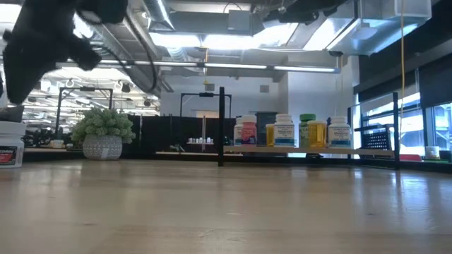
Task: Pick and place medicine bottles onto shelf by color
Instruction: Put the white medicine bottle on the shelf
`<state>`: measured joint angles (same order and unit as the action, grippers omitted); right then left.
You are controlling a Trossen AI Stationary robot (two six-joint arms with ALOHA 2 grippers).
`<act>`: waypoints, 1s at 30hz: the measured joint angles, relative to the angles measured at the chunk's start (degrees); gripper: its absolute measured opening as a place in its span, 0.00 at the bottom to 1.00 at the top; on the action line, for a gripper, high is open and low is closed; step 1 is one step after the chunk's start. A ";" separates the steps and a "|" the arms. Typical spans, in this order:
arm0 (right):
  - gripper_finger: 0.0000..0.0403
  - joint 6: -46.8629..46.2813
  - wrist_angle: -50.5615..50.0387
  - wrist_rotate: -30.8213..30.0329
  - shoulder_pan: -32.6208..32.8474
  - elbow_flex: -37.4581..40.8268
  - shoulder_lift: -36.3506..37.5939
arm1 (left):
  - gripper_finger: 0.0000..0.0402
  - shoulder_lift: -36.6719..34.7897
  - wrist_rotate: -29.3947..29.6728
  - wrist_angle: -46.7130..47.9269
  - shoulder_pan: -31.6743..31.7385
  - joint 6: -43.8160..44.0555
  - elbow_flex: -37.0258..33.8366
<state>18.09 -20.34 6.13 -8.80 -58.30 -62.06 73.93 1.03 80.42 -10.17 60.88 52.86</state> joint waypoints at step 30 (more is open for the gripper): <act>0.59 -0.02 5.18 -0.04 -0.02 0.02 0.00 | 0.68 0.39 2.26 -12.32 3.44 -1.48 -12.24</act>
<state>18.06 -15.16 6.09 -8.82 -58.28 -62.06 74.32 3.29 68.10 -6.73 59.40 40.62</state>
